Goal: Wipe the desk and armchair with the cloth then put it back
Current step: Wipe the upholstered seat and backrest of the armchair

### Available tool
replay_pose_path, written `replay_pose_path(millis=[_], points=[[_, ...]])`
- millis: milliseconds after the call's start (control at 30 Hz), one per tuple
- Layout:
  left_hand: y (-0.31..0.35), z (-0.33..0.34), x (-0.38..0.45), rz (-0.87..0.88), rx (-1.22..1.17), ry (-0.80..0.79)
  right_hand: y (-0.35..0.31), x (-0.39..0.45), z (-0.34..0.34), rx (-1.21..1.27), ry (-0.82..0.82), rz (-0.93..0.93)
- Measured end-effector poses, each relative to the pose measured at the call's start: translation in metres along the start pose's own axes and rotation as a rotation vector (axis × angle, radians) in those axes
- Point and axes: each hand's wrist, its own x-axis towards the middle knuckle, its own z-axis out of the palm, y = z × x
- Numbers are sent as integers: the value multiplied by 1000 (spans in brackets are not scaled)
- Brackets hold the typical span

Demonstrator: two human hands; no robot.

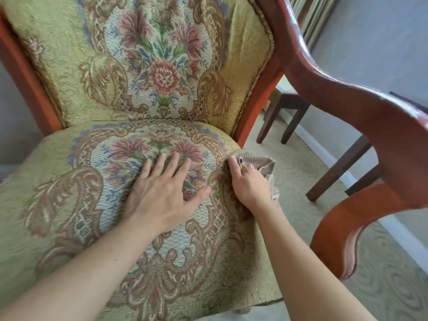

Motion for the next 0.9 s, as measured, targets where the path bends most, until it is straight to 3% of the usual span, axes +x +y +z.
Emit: replay_pose_path(millis=[200, 367, 533, 633, 767, 833, 900], points=[[-2, 0, 0, 13, 17, -6, 15, -30, -14, -73, 24, -5], [0, -3, -3, 1, 2, -18, 26, -78, -21, -34, 49, 31], [0, -6, -8, -8, 11, -38, 35, -135, -21, 42, 132, -46], [0, -5, -8, -8, 14, -46, 30, -158, -18, 108, 243, 39], [0, -6, -8, -6, -3, -39, 9, -146, -18, 373, 315, 350], [0, -9, -10, 6, -34, -42, -6, -124, -15, 468, 275, 420], [-2, -12, -15, 18, -49, -56, -23, -100, -7, 488, 177, 362]])
